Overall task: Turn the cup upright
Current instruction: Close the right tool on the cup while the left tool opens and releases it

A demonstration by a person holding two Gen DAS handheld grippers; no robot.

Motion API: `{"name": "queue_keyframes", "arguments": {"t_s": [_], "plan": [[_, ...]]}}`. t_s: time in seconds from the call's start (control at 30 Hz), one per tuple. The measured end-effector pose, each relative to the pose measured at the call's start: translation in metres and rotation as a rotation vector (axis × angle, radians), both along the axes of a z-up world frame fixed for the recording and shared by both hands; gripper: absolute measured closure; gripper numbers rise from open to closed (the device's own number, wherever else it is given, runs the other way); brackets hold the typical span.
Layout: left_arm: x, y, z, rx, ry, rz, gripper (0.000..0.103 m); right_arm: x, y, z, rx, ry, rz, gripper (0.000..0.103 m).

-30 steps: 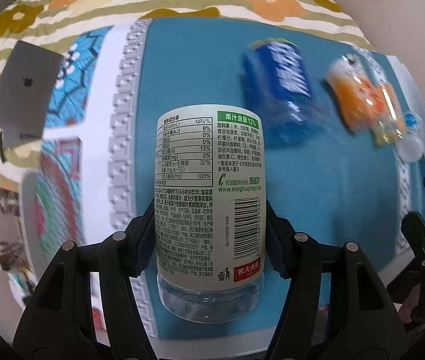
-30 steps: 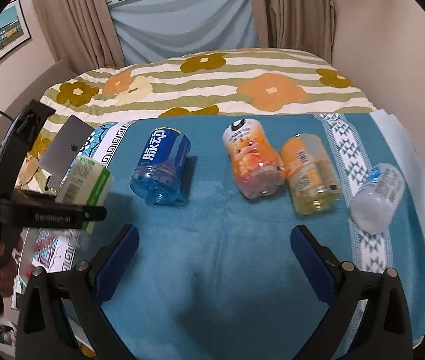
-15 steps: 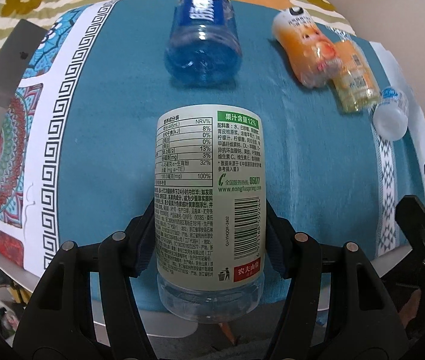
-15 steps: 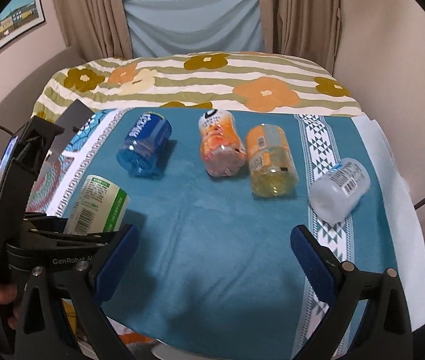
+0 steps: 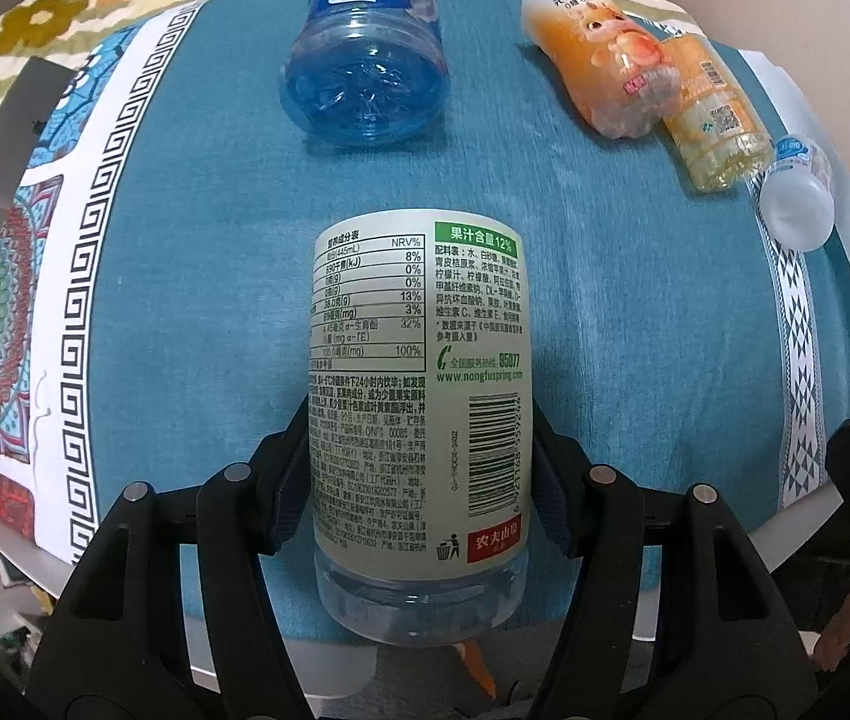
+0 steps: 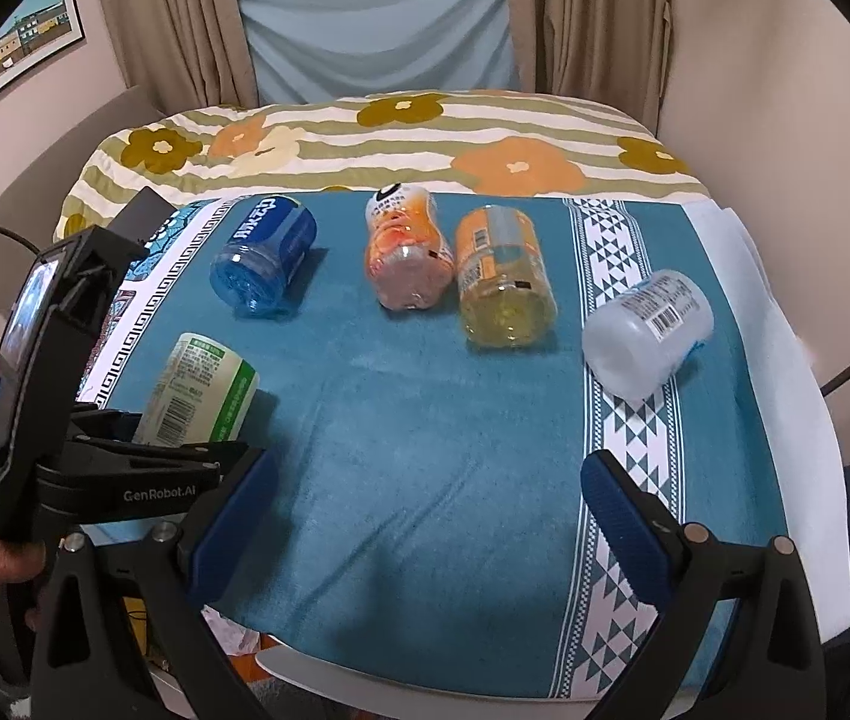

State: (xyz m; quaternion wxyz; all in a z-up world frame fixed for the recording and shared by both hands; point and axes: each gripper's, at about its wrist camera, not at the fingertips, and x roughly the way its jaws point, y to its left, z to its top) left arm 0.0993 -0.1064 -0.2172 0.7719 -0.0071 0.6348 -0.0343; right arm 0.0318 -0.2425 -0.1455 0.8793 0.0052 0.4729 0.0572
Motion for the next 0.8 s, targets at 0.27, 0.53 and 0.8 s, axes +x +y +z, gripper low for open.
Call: {"name": "queue_keyframes", "arguments": {"t_s": [0.27,0.53,0.8], "plan": [[0.002,-0.005,-0.001,0.016,-0.006,-0.021,0.017,-0.002,-0.001,-0.001,0.005,0.001,-0.007,0.002],[0.008,-0.011,0.005,0.025,-0.026,-0.033,0.003,-0.002,-0.002,0.0,0.013,-0.003,-0.01,0.002],[0.0,-0.003,0.032,0.014,-0.051,-0.026,0.003,0.002,-0.004,0.016,0.043,0.005,-0.009,0.002]]}}
